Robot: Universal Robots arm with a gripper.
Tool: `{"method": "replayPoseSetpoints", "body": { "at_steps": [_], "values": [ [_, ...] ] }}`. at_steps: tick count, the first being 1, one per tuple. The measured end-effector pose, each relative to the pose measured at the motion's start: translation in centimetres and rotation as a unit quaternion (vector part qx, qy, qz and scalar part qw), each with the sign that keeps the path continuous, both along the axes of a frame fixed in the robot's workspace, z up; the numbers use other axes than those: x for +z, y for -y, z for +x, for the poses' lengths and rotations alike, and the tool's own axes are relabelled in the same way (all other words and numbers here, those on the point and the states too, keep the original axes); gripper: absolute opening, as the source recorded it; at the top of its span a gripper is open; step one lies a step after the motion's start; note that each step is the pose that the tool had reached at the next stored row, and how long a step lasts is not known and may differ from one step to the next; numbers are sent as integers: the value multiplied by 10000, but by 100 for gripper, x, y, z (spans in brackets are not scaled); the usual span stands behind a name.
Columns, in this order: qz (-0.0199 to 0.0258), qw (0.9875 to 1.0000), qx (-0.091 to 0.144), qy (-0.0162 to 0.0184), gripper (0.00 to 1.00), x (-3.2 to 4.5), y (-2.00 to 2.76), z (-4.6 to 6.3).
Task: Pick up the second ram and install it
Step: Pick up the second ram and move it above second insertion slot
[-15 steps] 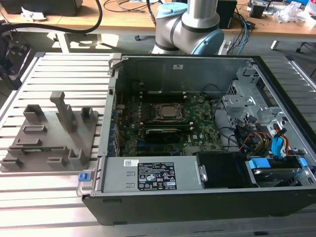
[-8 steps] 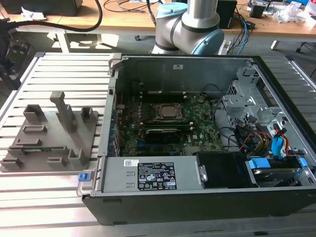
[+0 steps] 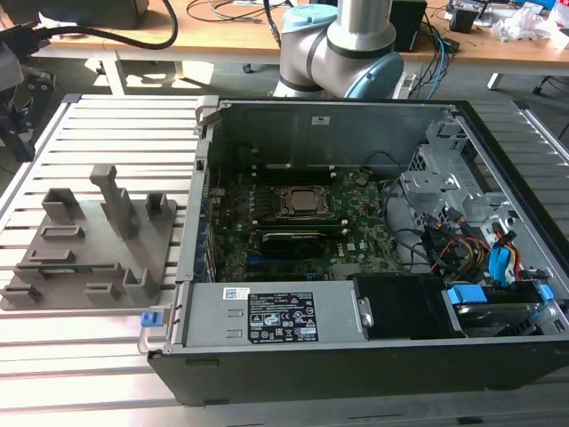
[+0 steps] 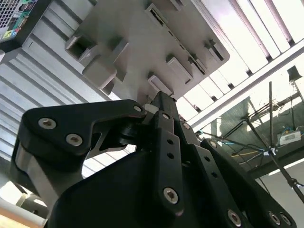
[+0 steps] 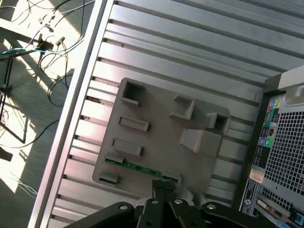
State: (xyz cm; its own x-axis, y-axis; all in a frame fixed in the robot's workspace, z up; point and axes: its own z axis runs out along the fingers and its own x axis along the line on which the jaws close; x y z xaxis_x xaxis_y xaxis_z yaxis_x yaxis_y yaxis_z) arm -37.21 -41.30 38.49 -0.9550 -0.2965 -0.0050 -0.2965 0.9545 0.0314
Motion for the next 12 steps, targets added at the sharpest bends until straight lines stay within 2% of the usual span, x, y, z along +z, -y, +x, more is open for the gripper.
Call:
{"method": "replayPoseSetpoints", "body": {
  "at_steps": [2,3,5,7,9,10,12],
  "values": [
    [0,9996,276,0,11,0,0,1],
    [0,9990,449,0,11,0,0,1],
    [0,9969,788,0,11,0,0,2],
    [0,9941,1089,0,11,0,0,2],
    [0,9923,1236,0,11,0,0,2],
    [0,9908,1355,0,11,0,0,2],
    [0,9862,1655,0,11,0,0,2]
  ]
}}
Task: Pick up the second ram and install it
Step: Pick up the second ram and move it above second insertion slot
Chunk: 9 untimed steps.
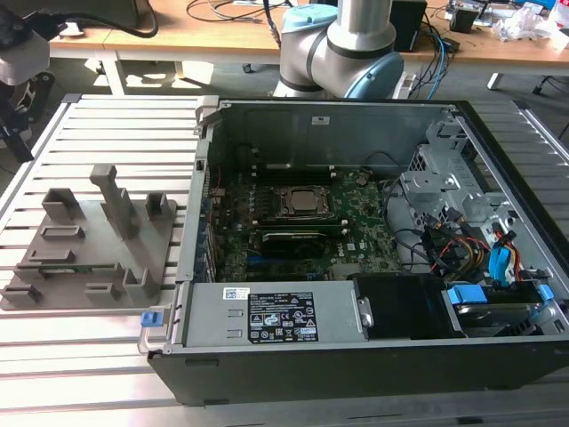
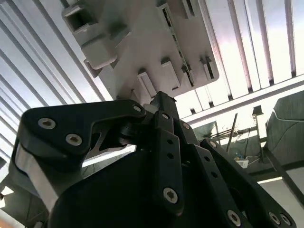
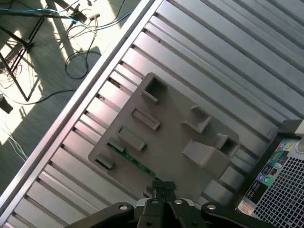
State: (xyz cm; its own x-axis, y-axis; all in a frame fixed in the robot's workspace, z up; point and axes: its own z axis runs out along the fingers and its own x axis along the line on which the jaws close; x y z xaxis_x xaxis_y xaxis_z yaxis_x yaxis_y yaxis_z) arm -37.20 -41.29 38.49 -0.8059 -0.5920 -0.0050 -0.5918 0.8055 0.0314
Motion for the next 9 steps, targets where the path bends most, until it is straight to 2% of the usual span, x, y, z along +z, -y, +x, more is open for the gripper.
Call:
{"method": "replayPoseSetpoints", "body": {
  "at_steps": [3,5,6,9],
  "values": [
    [0,9994,341,0,11,0,0,0],
    [0,9983,586,0,11,0,0,0],
    [0,9969,783,0,11,0,0,0],
    [0,9939,1099,0,11,0,0,0]
  ]
}}
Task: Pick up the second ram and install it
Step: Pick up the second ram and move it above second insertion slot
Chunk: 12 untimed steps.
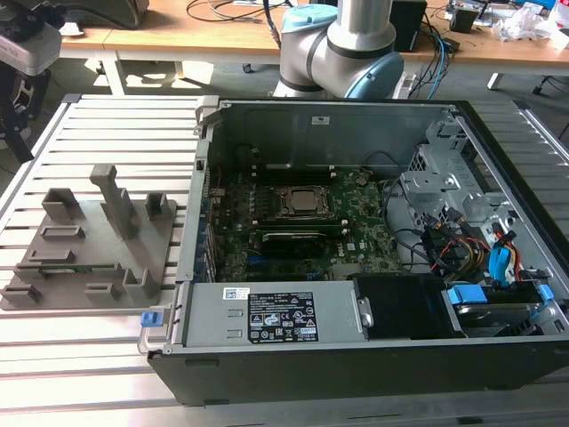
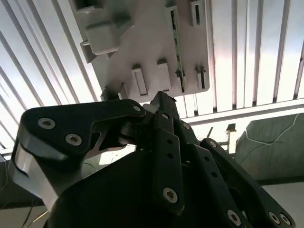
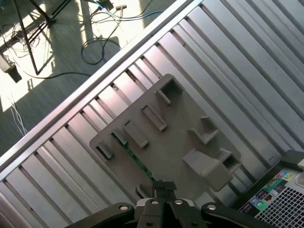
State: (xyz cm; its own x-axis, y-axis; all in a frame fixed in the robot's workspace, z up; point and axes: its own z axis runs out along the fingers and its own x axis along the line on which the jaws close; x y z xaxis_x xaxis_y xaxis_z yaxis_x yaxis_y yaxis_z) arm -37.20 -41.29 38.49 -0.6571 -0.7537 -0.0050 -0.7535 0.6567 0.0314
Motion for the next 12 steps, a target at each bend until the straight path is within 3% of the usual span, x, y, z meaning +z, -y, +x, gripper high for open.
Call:
{"method": "replayPoseSetpoints", "body": {
  "at_steps": [3,4,6,12],
  "values": [
    [0,9997,258,0,11,0,0,0],
    [0,9990,450,0,11,0,0,0],
    [0,9984,566,0,11,0,-1,0],
    [0,9948,1020,0,11,0,0,0]
  ]
}}
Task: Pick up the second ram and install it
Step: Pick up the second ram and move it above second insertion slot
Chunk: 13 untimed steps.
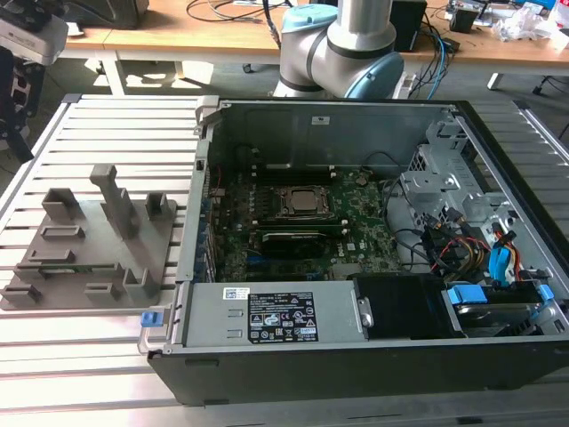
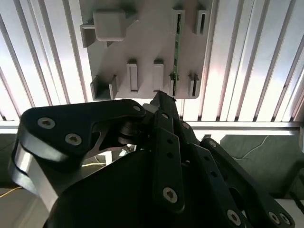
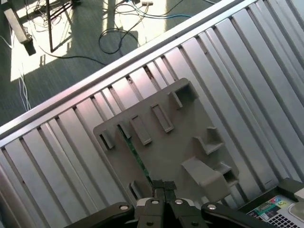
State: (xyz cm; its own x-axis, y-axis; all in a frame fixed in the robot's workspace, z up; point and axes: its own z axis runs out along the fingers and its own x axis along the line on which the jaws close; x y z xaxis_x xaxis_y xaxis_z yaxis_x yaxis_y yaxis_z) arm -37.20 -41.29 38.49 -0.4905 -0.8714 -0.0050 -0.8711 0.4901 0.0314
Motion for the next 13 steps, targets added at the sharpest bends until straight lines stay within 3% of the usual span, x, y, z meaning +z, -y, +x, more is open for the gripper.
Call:
{"method": "replayPoseSetpoints", "body": {
  "at_steps": [5,11,13],
  "values": [
    [0,9993,370,0,11,0,0,0],
    [0,9954,958,0,11,0,-1,0],
    [0,9930,1177,0,11,0,-1,0]
  ]
}}
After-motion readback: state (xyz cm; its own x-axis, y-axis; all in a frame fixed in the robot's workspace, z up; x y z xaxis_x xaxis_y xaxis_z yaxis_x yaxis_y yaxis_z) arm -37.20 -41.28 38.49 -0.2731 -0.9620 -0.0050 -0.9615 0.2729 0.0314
